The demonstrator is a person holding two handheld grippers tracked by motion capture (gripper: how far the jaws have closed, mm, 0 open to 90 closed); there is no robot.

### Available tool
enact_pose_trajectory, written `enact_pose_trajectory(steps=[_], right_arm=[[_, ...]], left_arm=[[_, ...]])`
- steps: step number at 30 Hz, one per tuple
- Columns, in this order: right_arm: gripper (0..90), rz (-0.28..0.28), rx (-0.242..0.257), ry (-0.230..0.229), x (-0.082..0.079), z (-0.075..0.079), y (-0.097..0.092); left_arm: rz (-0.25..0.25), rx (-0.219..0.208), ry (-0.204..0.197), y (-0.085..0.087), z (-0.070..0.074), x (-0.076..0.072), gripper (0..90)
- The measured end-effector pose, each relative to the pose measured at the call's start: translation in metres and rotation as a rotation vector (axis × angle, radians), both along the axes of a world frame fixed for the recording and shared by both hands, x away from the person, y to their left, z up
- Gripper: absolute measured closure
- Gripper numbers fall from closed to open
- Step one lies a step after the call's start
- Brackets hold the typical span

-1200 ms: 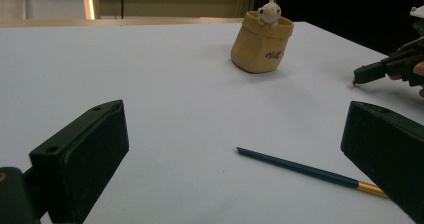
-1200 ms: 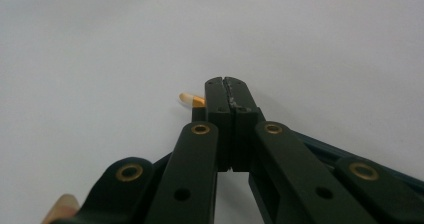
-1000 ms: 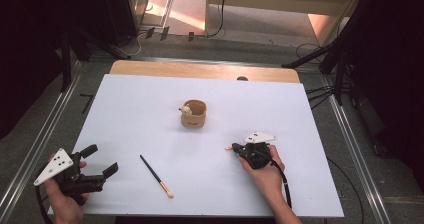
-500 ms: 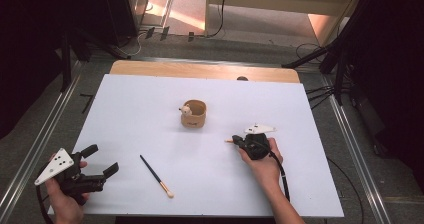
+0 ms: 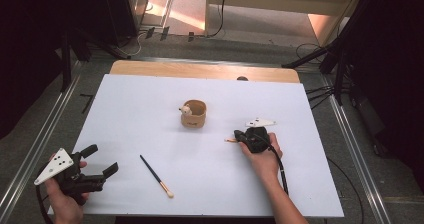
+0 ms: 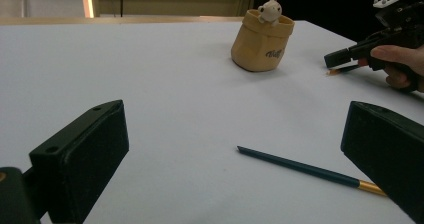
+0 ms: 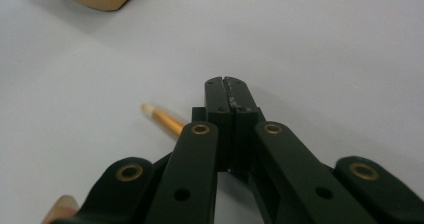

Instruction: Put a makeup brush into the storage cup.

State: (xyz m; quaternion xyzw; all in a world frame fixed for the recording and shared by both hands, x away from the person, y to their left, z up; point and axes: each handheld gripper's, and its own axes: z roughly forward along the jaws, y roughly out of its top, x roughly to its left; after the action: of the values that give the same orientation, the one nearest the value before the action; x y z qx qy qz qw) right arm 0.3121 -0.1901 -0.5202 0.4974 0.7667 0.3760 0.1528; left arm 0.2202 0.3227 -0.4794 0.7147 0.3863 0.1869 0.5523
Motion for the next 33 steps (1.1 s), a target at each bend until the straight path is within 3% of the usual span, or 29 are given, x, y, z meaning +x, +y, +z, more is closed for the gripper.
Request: enact_pose_trajectory(steps=[7,11,13,14,16,18,26,27,33], right_arm=[[88.7,0.031,0.002,-0.04,-0.001,0.008,-0.005],[79.2,0.087,-0.009,-0.046,-0.001,0.018,-0.011],[69.3,0.115,-0.016,-0.073,-0.001,0.026,-0.015],[60.0,0.151,-0.039,-0.076,-0.001,0.033,-0.018],[55.0,0.169,-0.044,-0.081,-0.001,0.037,-0.019],[44.1,0.234,-0.066,-0.079,-0.001,0.046,-0.024],[24.3,0.36,-0.164,-0.041,-0.002,0.059,-0.033],[17.8,0.394,-0.178,-0.022,-0.001,0.061,-0.035],[7.7,0.474,-0.254,0.016,-0.003,0.062,-0.036]], left_arm=[[0.002,-0.001,0.001,0.0,0.0,0.0,0.0],[0.002,-0.002,0.001,0.0,0.0,0.0,0.0],[0.002,-0.002,0.001,0.0,0.0,0.0,0.0],[0.002,-0.001,0.001,0.0,0.0,0.0,0.0],[0.001,0.0,0.001,0.0,0.0,0.0,0.0],[0.0,-0.003,-0.001,-0.001,0.0,0.0,0.0],[-0.001,-0.001,0.003,-0.001,0.0,0.0,0.0],[-0.001,0.0,0.003,-0.001,0.0,0.0,0.0],[0.001,-0.001,0.003,-0.002,0.0,0.0,0.0]])
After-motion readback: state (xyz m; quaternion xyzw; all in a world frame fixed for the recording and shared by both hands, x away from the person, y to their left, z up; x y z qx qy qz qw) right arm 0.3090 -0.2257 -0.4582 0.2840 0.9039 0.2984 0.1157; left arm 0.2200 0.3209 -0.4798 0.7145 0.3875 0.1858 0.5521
